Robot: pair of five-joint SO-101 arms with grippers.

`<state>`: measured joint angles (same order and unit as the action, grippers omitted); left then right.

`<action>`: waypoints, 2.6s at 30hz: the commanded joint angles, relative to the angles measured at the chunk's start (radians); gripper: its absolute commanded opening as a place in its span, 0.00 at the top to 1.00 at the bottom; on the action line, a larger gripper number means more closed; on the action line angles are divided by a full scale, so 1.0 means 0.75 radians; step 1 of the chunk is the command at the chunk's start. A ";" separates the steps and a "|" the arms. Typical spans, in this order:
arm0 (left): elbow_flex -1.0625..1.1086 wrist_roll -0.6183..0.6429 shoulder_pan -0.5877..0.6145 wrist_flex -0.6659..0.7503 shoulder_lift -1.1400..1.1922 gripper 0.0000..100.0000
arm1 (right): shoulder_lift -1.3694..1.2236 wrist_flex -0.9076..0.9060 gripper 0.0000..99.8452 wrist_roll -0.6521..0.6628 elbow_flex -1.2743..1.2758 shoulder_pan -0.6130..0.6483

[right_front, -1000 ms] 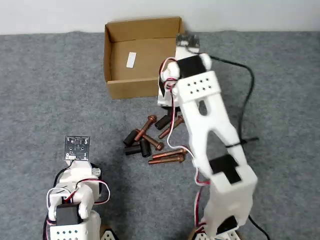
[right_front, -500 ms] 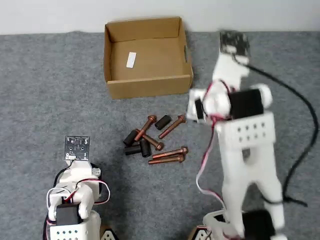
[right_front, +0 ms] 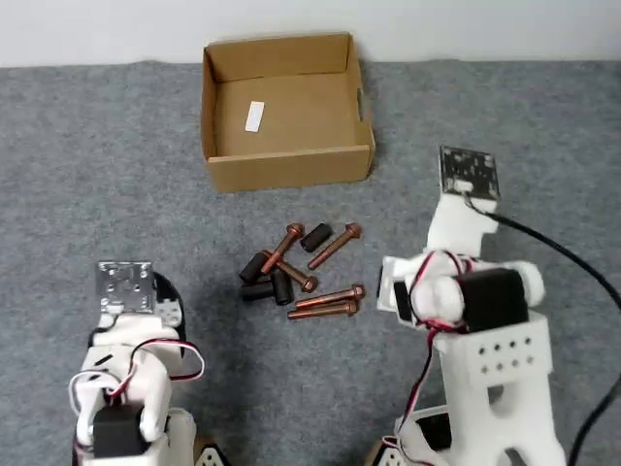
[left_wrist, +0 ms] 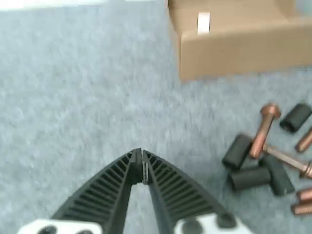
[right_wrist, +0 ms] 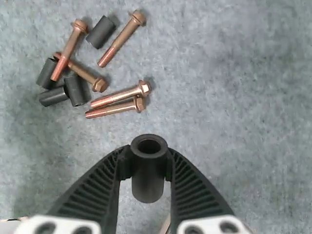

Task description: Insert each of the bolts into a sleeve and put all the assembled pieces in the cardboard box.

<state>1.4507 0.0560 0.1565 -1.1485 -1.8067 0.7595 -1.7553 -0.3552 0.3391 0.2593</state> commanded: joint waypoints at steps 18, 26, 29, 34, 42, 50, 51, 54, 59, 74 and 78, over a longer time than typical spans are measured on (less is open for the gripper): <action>-1.089 -0.002 -0.327 -0.108 1.442 0.99 | 0.175 -0.050 0.99 0.000 0.059 -0.126; -1.404 -0.119 -0.456 -0.113 1.991 0.99 | 0.228 -0.052 0.99 0.002 0.061 -0.128; -1.572 -0.356 -0.464 -0.117 2.207 0.99 | 0.230 -0.050 0.99 0.002 0.094 -0.128; -1.889 -0.434 -0.479 -0.211 2.547 0.99 | 0.240 -0.050 0.99 0.002 0.217 -0.179; -2.583 -0.479 -0.507 -0.620 3.099 0.87 | 0.242 -0.050 0.99 0.006 0.221 -0.294; -3.176 -0.477 -0.520 -0.808 3.541 0.86 | 0.242 -0.050 0.99 0.006 0.221 -0.300; -3.205 -0.477 -0.520 -0.808 3.568 0.86 | 0.242 -0.050 0.99 0.006 0.221 -0.300; -3.219 -0.477 -0.544 -0.808 3.607 0.86 | 0.242 -0.050 0.99 0.006 0.221 -0.300; -3.219 -0.477 -0.569 -0.808 3.631 0.86 | 0.242 -0.050 0.99 0.006 0.221 -0.300; -3.248 -0.473 -0.567 -0.777 3.834 0.86 | 0.242 -0.050 0.99 0.002 0.221 -0.300; -3.311 -0.473 -0.573 -0.777 3.869 0.89 | 0.242 -0.050 0.99 0.002 0.221 -0.300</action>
<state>-0.9843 -0.2984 -0.2685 -1.7346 1.0886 0.9237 -1.7553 -0.3552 0.5140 0.0445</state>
